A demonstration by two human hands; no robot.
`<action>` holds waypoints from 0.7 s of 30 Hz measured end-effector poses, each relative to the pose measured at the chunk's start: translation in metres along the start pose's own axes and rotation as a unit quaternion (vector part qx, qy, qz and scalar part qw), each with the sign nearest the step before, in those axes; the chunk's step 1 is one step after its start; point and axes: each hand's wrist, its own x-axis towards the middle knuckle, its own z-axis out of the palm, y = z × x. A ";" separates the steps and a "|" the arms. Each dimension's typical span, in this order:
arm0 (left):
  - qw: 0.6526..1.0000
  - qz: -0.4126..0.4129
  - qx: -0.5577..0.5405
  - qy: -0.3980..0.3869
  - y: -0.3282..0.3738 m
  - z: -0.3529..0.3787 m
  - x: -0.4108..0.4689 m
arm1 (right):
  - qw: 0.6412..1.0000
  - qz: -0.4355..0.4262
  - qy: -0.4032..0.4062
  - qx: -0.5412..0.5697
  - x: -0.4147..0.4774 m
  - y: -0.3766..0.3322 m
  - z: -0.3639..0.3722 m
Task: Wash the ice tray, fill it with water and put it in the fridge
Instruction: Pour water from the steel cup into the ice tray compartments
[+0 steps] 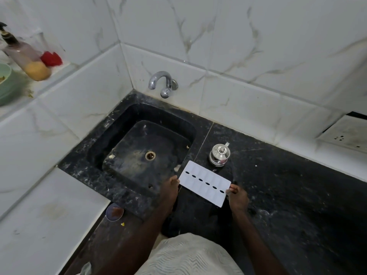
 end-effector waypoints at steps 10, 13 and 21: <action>0.821 0.196 0.535 -0.042 -0.046 -0.009 -0.012 | 0.991 -0.129 0.013 -0.028 0.037 -0.072 -0.003; 0.775 0.206 0.594 -0.062 -0.054 -0.008 -0.013 | 0.992 -0.124 -0.024 -0.017 0.054 -0.106 0.004; 0.740 0.181 0.635 -0.130 -0.061 -0.016 -0.009 | 0.987 0.023 -0.056 0.152 0.077 -0.140 0.018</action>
